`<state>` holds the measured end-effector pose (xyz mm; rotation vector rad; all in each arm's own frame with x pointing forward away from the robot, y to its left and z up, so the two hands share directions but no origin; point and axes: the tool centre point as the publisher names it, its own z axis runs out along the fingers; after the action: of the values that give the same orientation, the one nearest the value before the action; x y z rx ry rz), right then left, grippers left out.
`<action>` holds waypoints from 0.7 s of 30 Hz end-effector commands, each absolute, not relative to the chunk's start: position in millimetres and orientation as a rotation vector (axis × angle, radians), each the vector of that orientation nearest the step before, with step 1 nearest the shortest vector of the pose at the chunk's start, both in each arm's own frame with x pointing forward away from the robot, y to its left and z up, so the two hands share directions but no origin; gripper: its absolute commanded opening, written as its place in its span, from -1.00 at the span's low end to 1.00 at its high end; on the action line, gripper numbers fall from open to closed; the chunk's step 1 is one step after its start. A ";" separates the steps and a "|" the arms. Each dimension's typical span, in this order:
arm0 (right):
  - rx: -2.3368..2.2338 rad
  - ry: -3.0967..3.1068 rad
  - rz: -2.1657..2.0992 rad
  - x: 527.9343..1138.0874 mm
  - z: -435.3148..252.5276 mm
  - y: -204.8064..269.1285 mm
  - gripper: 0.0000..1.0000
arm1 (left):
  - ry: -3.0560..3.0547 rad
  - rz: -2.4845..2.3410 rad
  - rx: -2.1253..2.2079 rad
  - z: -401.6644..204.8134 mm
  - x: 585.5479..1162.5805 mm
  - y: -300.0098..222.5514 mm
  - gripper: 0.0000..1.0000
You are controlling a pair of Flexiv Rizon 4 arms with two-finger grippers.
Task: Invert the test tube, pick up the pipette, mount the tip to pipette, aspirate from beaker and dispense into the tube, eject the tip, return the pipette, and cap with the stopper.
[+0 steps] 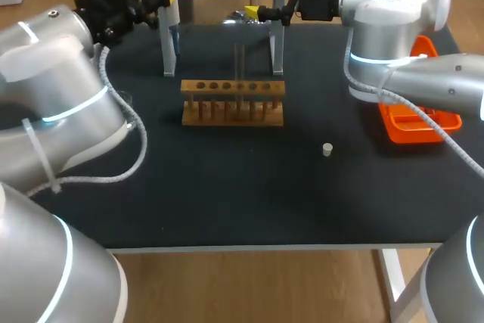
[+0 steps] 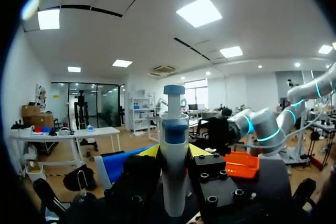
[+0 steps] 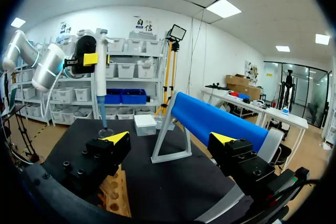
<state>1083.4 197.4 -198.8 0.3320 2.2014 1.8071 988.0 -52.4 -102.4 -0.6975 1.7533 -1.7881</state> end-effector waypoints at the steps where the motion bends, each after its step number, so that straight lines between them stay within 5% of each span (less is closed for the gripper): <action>1: 0.332 2.202 1.806 1083.8 -199.1 197.6 1.00 | 1.596 -1.668 -0.852 -106.0 1012.1 -70.4 -1.00; 21: 0.332 2.202 1.806 1083.8 -199.1 197.6 1.00 | 1.437 -1.415 -1.057 -115.8 1057.4 -78.0 -1.00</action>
<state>1083.4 197.4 -198.8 0.3320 2.2016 1.8070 1045.8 -66.8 -115.3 -0.8839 1.6258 -1.6130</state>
